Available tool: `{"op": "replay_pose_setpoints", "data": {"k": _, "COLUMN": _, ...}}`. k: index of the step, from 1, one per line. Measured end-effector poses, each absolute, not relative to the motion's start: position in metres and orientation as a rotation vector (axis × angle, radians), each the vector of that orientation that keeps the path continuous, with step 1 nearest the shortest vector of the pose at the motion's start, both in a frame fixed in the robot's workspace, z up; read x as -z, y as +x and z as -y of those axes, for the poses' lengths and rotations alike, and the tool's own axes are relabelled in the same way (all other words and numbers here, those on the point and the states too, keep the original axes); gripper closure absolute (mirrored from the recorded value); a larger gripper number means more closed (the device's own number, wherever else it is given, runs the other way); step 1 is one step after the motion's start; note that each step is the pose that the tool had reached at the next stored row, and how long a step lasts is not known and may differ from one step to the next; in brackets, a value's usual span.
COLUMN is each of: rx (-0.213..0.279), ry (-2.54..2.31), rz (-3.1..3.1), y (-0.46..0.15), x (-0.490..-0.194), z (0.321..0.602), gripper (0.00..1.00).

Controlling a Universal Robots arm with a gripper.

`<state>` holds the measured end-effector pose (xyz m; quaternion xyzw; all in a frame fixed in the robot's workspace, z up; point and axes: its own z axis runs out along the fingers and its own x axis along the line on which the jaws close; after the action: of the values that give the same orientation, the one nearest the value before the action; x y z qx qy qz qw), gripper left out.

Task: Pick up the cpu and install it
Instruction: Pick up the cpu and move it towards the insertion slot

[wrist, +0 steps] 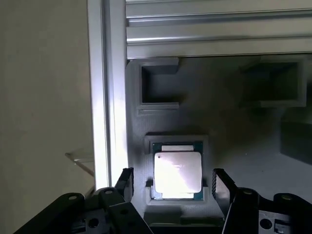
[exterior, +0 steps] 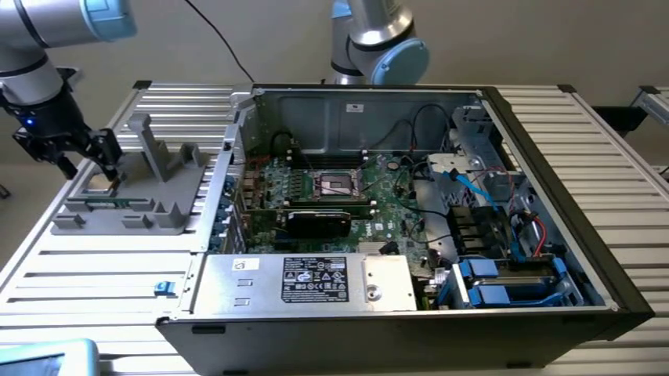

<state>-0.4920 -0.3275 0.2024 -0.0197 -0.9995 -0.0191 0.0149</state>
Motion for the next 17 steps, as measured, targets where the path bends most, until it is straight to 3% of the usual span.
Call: {"op": "replay_pose_setpoints", "data": {"k": 17, "rx": 0.092, "ry": -0.062, "rz": 3.089, "y": -0.486, "x": -0.191, "z": 0.328, "gripper": 0.24}}
